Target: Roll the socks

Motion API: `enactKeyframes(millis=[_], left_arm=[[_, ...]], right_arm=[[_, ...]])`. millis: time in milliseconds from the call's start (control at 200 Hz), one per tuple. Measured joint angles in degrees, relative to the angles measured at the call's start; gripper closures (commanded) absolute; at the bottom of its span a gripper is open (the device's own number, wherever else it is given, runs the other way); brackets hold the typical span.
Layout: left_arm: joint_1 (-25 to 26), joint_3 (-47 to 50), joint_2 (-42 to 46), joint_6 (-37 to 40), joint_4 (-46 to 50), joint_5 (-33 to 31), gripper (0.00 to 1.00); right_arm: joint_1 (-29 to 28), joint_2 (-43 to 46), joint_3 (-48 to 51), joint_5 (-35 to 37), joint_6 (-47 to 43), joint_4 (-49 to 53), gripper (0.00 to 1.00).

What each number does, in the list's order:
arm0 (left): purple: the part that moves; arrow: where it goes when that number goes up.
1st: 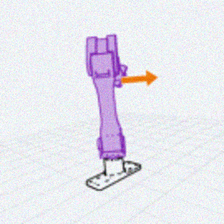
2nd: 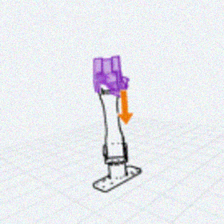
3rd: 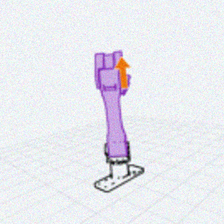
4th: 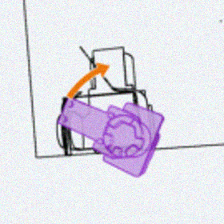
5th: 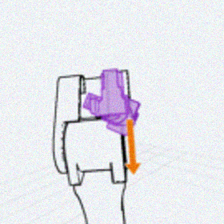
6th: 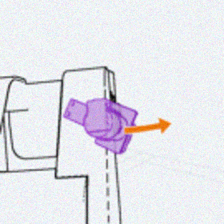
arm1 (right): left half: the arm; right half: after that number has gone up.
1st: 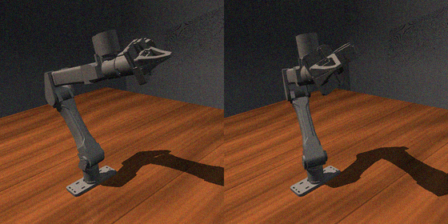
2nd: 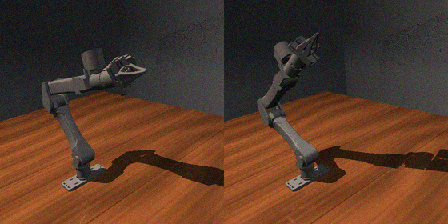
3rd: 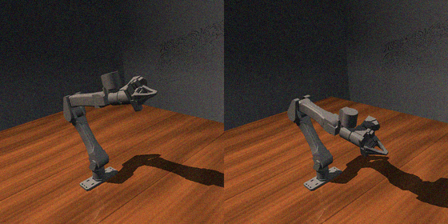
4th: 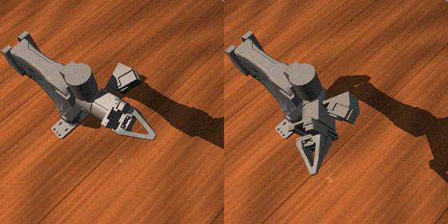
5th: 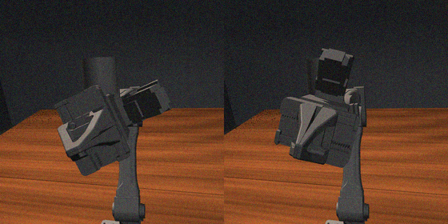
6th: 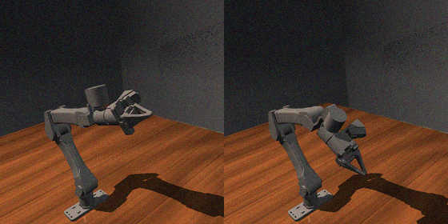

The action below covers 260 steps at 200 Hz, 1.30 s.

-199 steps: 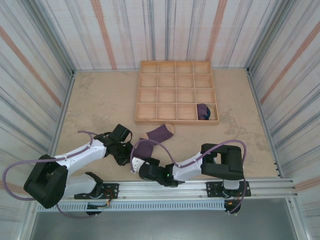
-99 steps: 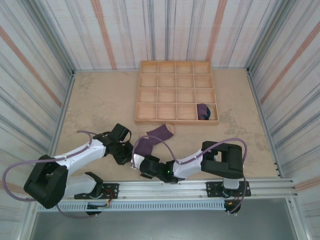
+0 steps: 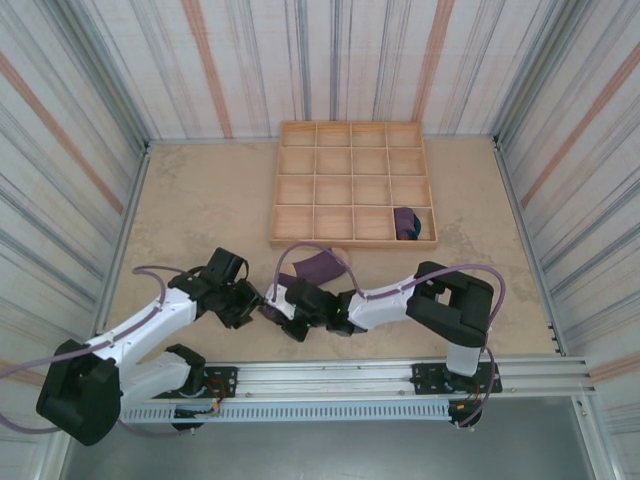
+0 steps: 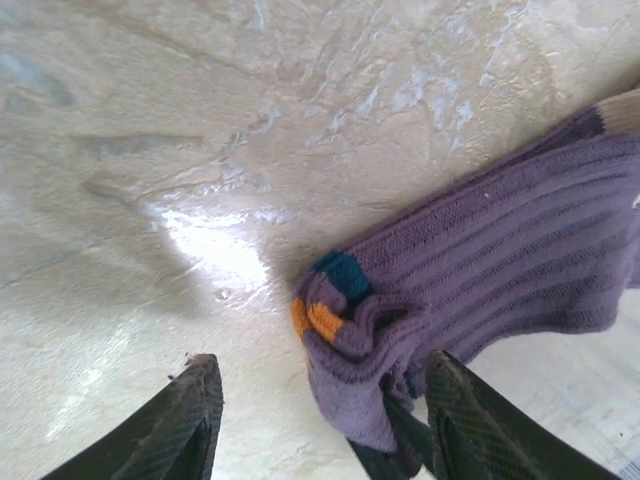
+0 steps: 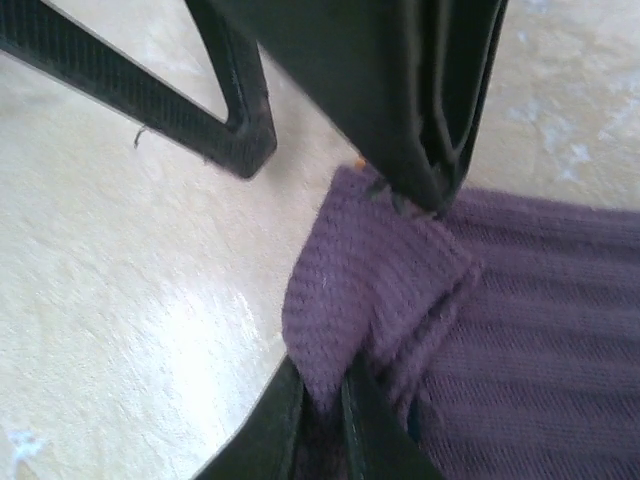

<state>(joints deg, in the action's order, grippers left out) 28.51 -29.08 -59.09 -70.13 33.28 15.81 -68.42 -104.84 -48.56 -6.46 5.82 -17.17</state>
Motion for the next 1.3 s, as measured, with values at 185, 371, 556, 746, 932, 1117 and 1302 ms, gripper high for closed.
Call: enactKeyframes(millis=[185, 371, 556, 746, 932, 1117, 1302], left_arm=[[0.42, 0.0, 2.25, 1.36, 0.02, 1.9, 0.46], [0.5, 0.37, 2.82, 2.29, -1.07, 2.91, 0.46], [1.66, 2.43, 3.21, 2.43, -3.37, 3.17, 0.55], [2.25, 3.08, 4.33, 2.43, -5.14, 2.54, 0.55], [2.95, 3.41, 4.11, 2.62, -7.85, 2.01, 0.58], [4.44, 3.41, 2.82, 2.86, -10.03, 0.13, 0.61], [4.63, 3.41, 1.64, 3.06, -12.85, -0.98, 0.63]], right_arm=[[3.82, -1.86, -2.67, -8.13, 3.39, 1.77, 1.0], [7.85, -3.45, -3.28, -17.53, 7.78, 1.62, 1.0], [10.16, -4.76, -3.52, -23.39, 12.0, 0.48, 1.0], [13.18, -5.05, -1.57, -28.22, 17.99, -2.21, 1.0], [15.72, -6.29, -1.42, -32.57, 23.02, -3.91, 1.0], [17.75, -6.8, -0.48, -35.3, 27.93, -5.75, 1.0], [19.3, -6.86, 1.22, -36.3, 31.82, -8.46, 1.0]])
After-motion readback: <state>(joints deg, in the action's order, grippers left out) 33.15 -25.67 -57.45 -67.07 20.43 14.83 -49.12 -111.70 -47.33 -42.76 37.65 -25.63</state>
